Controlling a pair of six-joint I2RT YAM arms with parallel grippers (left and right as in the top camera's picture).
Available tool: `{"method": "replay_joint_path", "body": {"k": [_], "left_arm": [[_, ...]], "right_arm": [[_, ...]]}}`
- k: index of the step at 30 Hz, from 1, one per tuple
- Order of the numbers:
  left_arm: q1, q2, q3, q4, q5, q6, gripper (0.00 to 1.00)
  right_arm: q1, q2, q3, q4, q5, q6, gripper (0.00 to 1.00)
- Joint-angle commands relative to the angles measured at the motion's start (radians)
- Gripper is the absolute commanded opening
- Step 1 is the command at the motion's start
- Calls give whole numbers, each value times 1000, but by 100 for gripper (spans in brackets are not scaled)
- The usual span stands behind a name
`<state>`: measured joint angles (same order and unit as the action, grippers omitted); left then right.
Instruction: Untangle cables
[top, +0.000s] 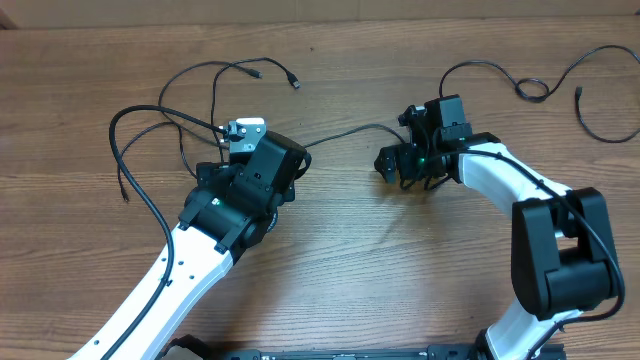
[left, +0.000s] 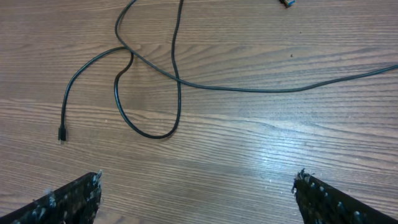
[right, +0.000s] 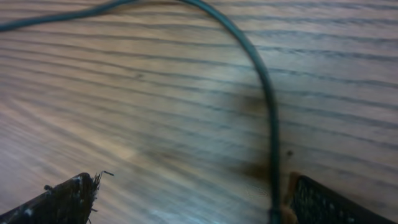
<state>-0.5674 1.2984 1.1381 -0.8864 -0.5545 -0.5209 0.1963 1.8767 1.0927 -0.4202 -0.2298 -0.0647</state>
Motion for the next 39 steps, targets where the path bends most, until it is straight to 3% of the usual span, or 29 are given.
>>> {"method": "replay_joint_path", "body": {"k": [1,5,7,10,18,24,31,39], "left_arm": [[5,4,1,3,24,5,100],[5,4,1,3,32,4,100],[5,4,1,3,32,4,99],[5,4,1,3,32,5,100],[5,4,1,0,33,5,99],[5,4,1,0,51,5,99],[5,4,1,0,51,5,100],[5,4,1,-1,51,5,99]], "right_arm": [[2,27,13,27,94,-19,100],[2,53,13,57,125,-20,100],[2,66,13,64,125,-20,93],[2,82,13,75,153,-19,79],[2,85,13,82,184,-15,29],[2,85,13,74,180,-11,4],[2,84,15,74,195,21,4],[-35,82,15,44,439,111,4]]}}
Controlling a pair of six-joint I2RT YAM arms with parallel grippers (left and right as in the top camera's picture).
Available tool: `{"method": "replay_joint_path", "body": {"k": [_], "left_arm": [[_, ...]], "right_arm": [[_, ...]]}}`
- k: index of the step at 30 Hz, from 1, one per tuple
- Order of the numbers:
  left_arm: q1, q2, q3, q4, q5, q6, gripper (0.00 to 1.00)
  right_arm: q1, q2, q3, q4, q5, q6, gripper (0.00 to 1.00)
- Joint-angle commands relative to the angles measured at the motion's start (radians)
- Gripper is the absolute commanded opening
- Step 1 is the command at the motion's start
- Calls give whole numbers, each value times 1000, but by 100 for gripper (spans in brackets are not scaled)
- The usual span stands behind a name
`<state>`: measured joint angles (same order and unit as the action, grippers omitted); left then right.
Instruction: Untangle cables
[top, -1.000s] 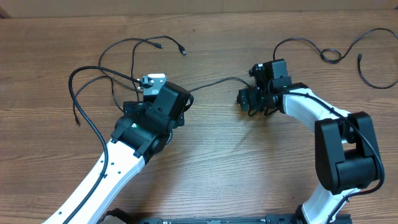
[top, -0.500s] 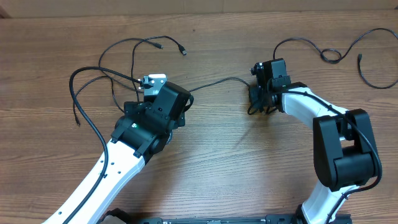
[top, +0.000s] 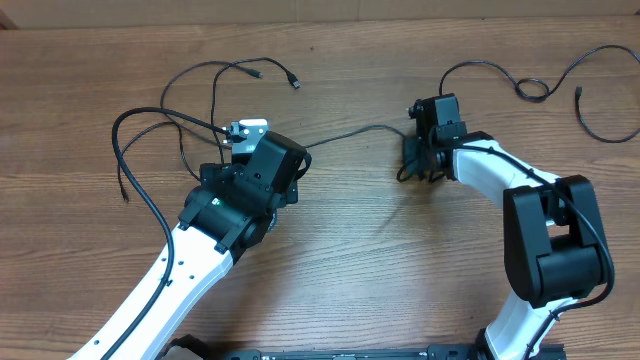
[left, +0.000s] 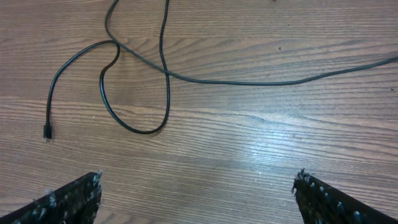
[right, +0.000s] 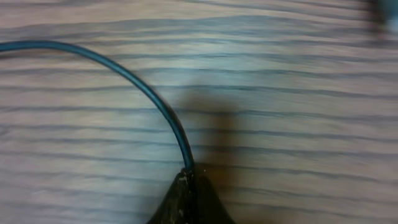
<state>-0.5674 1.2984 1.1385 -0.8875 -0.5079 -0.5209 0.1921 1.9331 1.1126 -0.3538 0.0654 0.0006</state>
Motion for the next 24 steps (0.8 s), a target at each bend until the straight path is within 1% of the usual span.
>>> {"method": "replay_joint_path", "body": {"k": [1,4,10,15,22,24], "left_arm": [[5,4,0,0,4,5,100],[5,4,0,1,4,5,99],[5,4,0,1,4,5,100],[5,4,0,1,4,5,100],[5,4,0,2,4,5,99],[5,4,0,2,4,5,100]], "right_arm": [[-40,25,-5,-22,154,67,4],[-75,25,-5,-17,159,108,4],[-171,25,-2,27,189,108,4],[-311,25,52,23,188,108,4],[-531,25,156,-54,188,109,4],[-592,25,180,-81,187,137,4]]}}
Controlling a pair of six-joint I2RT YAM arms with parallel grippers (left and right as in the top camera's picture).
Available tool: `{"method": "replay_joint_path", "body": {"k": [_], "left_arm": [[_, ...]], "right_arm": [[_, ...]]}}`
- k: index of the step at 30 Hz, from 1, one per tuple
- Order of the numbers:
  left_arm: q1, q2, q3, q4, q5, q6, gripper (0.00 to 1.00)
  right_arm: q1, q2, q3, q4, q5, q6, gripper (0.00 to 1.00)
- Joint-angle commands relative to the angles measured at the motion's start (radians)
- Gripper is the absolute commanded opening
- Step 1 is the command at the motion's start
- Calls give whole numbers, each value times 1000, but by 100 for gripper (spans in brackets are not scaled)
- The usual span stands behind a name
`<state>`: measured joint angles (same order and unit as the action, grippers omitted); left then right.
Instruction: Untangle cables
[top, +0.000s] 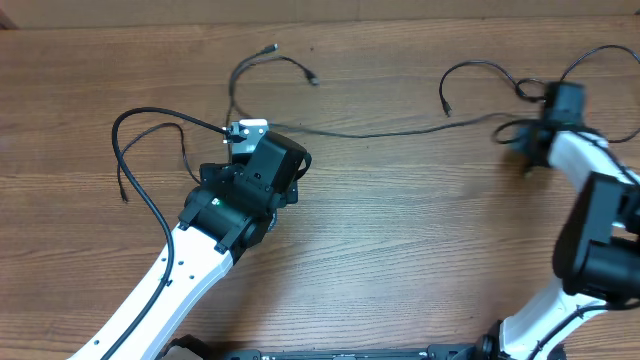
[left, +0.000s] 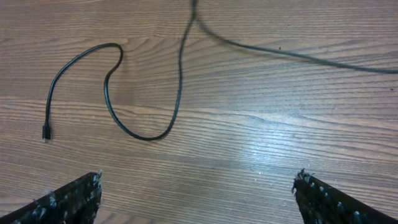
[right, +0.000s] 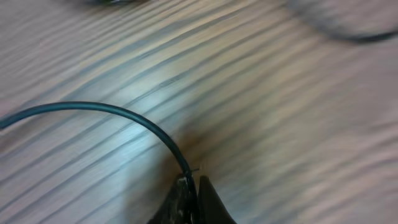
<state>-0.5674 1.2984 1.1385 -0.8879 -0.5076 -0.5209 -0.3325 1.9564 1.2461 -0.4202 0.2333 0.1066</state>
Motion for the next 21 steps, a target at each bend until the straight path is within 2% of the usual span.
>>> {"method": "replay_joint_path", "body": {"k": [1,8,16,21], "left_arm": [[5,4,0,3,4,5,100],[5,4,0,13,3,5,100],[5,4,0,14,3,5,99],[5,4,0,19,4,4,100]], "right_arm": [[-101,2,55,-22,17,50,4],[-280,2,72,-35,15,79,4],[-403,2,72,-34,12,77,4],[-438,2,72,-38,-180,76,5]]}}
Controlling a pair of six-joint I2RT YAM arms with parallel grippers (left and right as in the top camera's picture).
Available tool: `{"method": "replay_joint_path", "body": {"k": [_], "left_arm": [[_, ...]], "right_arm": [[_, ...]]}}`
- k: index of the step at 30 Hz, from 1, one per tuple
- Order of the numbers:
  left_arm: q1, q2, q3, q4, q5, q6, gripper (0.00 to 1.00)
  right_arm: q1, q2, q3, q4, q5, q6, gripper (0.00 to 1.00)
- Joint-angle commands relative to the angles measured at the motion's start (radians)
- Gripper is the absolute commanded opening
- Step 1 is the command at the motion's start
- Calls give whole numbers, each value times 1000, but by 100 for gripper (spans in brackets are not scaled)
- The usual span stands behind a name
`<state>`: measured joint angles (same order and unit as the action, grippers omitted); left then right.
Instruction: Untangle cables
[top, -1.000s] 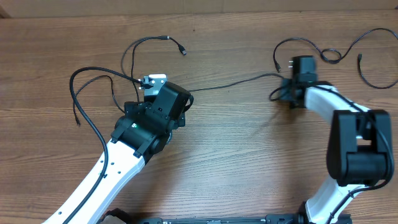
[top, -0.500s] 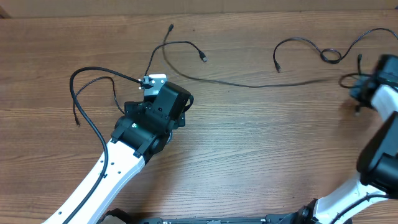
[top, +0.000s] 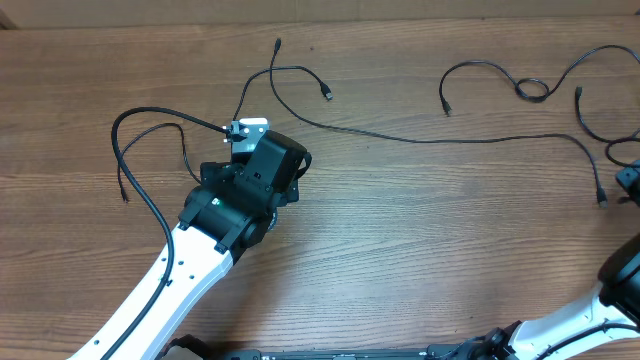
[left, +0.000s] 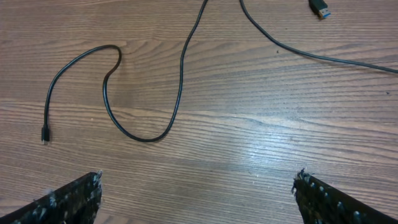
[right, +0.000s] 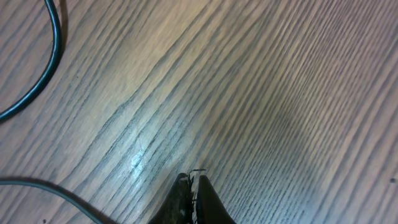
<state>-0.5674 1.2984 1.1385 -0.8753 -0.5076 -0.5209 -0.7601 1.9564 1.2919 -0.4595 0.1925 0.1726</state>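
A long black cable (top: 420, 139) stretches across the table from near my left arm to a plug end (top: 601, 200) at the far right. In the left wrist view it crosses the upper right (left: 298, 53), with a USB plug (left: 319, 9) above it. A second black cable (left: 143, 137) curls in a loop ahead of my left gripper (left: 198, 193), which is open over bare wood. My right gripper (right: 191, 182) sits at the right table edge (top: 627, 183), fingers shut. A cable (right: 37, 185) passes beside it, not between the tips.
Another black cable (top: 500, 68) winds along the back right with a small loop (top: 531, 90). A cable arc (top: 140, 190) curves round the left arm's left side. The wooden table (top: 400, 250) is bare in front of both arms.
My right gripper has moved from the back right to the right table edge. The long cable now lies drawn out across the table, its end apart from the shut fingers. The left arm stayed put.
My right gripper was open around the long cable near the table's middle, then shut on it there. Then it was at the back right with the cable pulled out of the left tangle. Now it is at the right edge and the cable lies stretched out.
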Motion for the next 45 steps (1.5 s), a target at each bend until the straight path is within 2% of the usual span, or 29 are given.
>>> {"method": "replay_joint_path", "body": {"k": [1,5,8,15,18,24,29,32,37,45], "left_arm": [[5,4,0,10,4,5,100],[5,4,0,21,4,4,100],[5,4,0,23,4,4,100],[5,4,0,23,4,0,100],[5,4,0,23,5,0,100],[5,4,0,23,11,1,99],[5,4,0,21,11,1,100],[5,4,0,18,11,1,100],[5,4,0,8,12,1,100],[5,4,0,-15,11,1,100]], "right_arm": [[-9,2,26,1,-193,1,18],[23,2,26,5,-439,-103,67],[68,2,31,3,-530,-139,79],[253,1,87,-47,-586,-209,82],[382,1,103,-51,-582,-209,82],[654,1,104,-47,-523,-234,86],[829,1,104,-55,-502,-222,88],[928,1,104,-77,-421,-219,91],[1030,1,104,-145,-242,-308,98],[1058,1,105,-212,-284,-521,100]]}}
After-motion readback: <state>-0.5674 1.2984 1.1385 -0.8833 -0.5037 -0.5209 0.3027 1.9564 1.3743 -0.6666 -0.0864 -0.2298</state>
